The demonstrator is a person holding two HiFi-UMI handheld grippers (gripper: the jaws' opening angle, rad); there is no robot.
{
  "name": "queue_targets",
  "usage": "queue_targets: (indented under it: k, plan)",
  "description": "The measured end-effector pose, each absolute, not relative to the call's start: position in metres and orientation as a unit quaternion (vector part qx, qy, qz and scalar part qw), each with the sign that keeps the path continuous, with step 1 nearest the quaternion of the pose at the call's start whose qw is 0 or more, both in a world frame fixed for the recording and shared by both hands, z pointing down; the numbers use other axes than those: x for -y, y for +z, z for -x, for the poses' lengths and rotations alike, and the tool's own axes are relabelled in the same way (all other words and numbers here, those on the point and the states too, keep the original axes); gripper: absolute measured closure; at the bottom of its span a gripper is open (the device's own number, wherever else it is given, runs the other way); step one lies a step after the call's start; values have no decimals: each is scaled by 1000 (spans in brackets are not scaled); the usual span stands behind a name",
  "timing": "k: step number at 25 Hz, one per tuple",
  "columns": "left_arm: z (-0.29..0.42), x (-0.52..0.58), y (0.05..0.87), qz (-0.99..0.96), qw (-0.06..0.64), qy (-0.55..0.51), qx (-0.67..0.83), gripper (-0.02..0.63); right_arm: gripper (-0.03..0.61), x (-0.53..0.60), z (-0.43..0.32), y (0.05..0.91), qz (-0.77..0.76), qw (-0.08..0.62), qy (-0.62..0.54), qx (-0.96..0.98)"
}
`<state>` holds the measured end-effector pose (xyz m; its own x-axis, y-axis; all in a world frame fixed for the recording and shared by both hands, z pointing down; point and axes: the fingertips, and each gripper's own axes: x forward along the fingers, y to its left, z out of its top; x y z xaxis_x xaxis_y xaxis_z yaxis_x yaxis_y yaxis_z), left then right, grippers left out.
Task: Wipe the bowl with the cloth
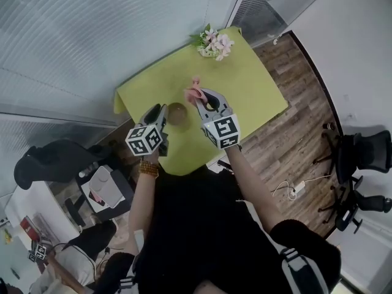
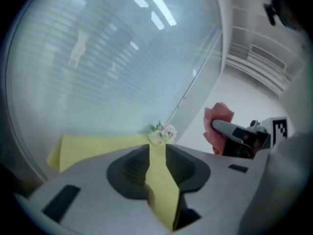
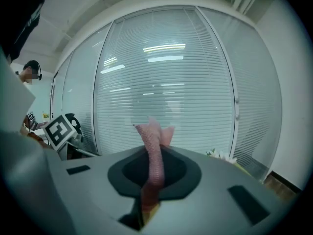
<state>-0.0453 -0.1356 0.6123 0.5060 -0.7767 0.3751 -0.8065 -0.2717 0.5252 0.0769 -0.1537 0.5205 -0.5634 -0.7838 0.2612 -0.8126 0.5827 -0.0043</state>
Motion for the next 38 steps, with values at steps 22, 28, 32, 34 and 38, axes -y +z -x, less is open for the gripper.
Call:
queue_targets:
  k: [22,28,32,34,38]
  plan:
    - [87,135,503,-744,25,39,666,589,565,142,-52,492,-497,103,4,862]
    - [68,124,508,-751,23,55,658,590,565,135,-67,489,-503,91,11,859]
    - [58,115,518,-753,30,66,654,591,565,130,-74,491,-503,88,17,860]
    - [53,112,521,-754,31,71,652,591,565,128,-80,493,-503,89,19,859]
    - [49,107,531,-750,42,74,656,591,565,123,-89,496,-498,93,17,862]
